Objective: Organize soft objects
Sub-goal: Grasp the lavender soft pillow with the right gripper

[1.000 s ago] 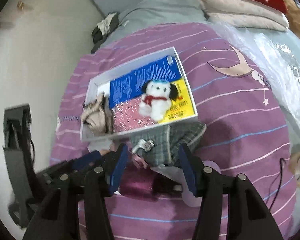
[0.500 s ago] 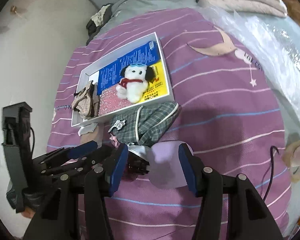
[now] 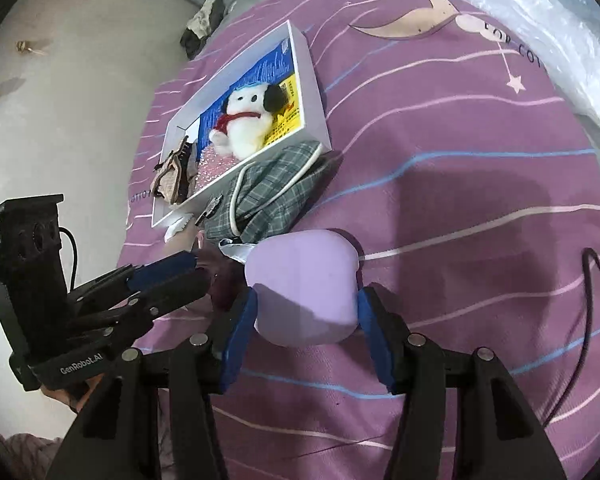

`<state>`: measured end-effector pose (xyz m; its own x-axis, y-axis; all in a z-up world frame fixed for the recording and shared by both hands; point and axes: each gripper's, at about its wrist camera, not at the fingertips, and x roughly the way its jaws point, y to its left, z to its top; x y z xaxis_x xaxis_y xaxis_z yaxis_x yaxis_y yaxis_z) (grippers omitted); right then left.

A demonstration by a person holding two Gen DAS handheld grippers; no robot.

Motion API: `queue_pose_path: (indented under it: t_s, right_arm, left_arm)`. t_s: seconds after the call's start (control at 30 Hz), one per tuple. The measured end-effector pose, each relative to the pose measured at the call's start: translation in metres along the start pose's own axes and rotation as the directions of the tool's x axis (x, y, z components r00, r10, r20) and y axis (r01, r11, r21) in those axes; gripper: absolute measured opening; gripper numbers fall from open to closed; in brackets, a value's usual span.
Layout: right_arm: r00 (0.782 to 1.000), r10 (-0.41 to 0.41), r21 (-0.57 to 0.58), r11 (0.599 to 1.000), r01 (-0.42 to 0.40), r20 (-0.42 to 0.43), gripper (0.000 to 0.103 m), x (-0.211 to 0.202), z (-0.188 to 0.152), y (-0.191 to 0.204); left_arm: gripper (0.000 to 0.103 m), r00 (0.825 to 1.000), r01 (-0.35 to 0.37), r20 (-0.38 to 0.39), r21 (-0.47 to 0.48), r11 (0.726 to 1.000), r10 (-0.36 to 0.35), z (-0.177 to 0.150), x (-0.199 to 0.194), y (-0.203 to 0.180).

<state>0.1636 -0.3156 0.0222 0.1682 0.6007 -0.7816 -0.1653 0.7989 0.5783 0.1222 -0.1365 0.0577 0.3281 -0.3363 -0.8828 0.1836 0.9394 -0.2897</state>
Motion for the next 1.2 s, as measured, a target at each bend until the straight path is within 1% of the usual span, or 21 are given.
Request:
queue_pose_path:
  t_s: [0.07,0.17,0.33,0.4,0.47,0.53,0.6,0.63,0.67,0.7,0.73,0.8,0.83,0.87,0.93,0.97,1.07,1.13,1.17,1.2]
  right_arm:
    - [1.000,-0.002,0.006,1.000,0.002,-0.003,0.053,0.004,0.001,-0.001]
    - [1.000,-0.027,-0.015,1.000,0.027,-0.004,0.053,0.008,0.002,0.003]
    - [0.999,-0.052,-0.036,0.998,0.052,0.009,0.051,0.012,0.002,0.006]
    - [0.999,-0.047,-0.039,0.998,0.048,0.017,0.051,0.012,0.002,0.006]
    - [0.999,-0.041,-0.038,0.998,0.042,0.019,0.051,0.011,0.002,0.005]
    - [0.999,-0.033,-0.032,0.999,0.034,0.021,0.051,0.009,0.003,0.002]
    - [0.999,-0.026,-0.029,0.999,0.027,0.026,0.051,0.009,0.003,0.001]
    - [0.999,-0.024,-0.027,0.999,0.025,0.029,0.050,0.008,0.004,0.001]
    - [0.999,-0.020,-0.022,1.000,0.020,0.036,0.048,0.006,0.003,0.001]
    - [0.999,-0.014,-0.017,1.000,0.015,0.048,0.046,0.003,0.004,0.001]
    - [0.998,-0.006,-0.012,1.000,0.006,0.064,0.045,0.000,0.004,0.000]
    - [0.995,0.001,0.003,1.000,-0.001,0.095,0.019,-0.007,0.005,-0.001]
    - [0.994,0.016,0.018,1.000,-0.018,0.104,0.018,-0.010,0.006,-0.003]
    - [0.992,0.037,0.025,0.999,-0.040,0.119,0.016,-0.013,0.005,-0.005]
    - [0.992,0.035,0.018,0.999,-0.037,0.123,0.015,-0.015,0.004,-0.004]
    - [0.993,0.033,0.009,0.999,-0.035,0.110,0.015,-0.014,0.004,-0.002]
    - [0.995,0.055,0.018,0.998,-0.057,0.083,0.017,-0.011,0.006,0.000]
    - [0.997,0.058,0.019,0.998,-0.059,0.048,0.028,-0.004,0.007,0.002]
    - [0.997,0.066,0.022,0.998,-0.067,0.035,0.044,0.000,0.008,0.003]
    - [0.997,0.069,0.023,0.997,-0.070,0.027,0.057,0.003,0.008,0.003]
  left_arm:
    - [0.043,1.000,0.013,0.003,0.011,1.000,-0.013,0.001,0.003,-0.003]
    - [0.039,1.000,0.019,0.011,0.023,1.000,-0.019,0.002,0.008,-0.006]
    - [0.039,0.999,-0.029,0.027,0.018,0.999,0.029,0.004,0.017,-0.008]
    - [0.027,0.999,-0.041,0.034,0.001,0.999,0.041,0.005,0.021,-0.005]
    - [0.020,0.998,-0.056,0.036,-0.003,0.998,0.056,0.005,0.023,-0.004]
    - [0.016,0.997,-0.066,0.038,0.021,0.998,0.065,0.004,0.022,-0.008]
    - [0.008,0.998,-0.058,0.039,0.037,0.998,0.057,0.003,0.019,-0.011]
    - [0.006,0.998,-0.046,0.037,0.044,0.998,0.045,0.002,0.016,-0.013]
    - [0.003,0.999,-0.028,0.027,0.054,0.998,0.027,0.002,0.014,-0.015]
    - [0.003,1.000,-0.023,0.016,0.058,0.998,0.022,0.001,0.013,-0.016]
    - [0.003,0.999,-0.035,0.015,0.065,0.997,0.034,0.001,0.012,-0.018]
    - [0.003,0.997,-0.070,0.027,0.070,0.995,0.068,0.000,0.008,-0.019]
    - [0.003,0.997,-0.074,0.030,0.067,0.995,0.072,0.000,0.006,-0.019]
    - [0.003,0.997,-0.068,0.034,0.060,0.996,0.066,0.000,0.003,-0.017]
    - [0.003,0.997,-0.061,0.043,0.053,0.997,0.059,-0.001,-0.002,-0.015]
    - [0.003,0.997,-0.063,0.052,0.046,0.997,0.061,-0.001,-0.006,-0.013]
    - [0.003,0.996,-0.063,0.069,0.035,0.997,0.060,-0.002,-0.013,-0.009]
    - [0.003,0.995,-0.060,0.076,0.027,0.998,0.058,-0.001,-0.016,-0.006]
    - [0.003,0.995,-0.061,0.079,0.023,0.998,0.059,-0.001,-0.017,-0.005]
    - [0.003,0.995,-0.062,0.080,0.019,0.998,0.060,-0.001,-0.018,-0.004]
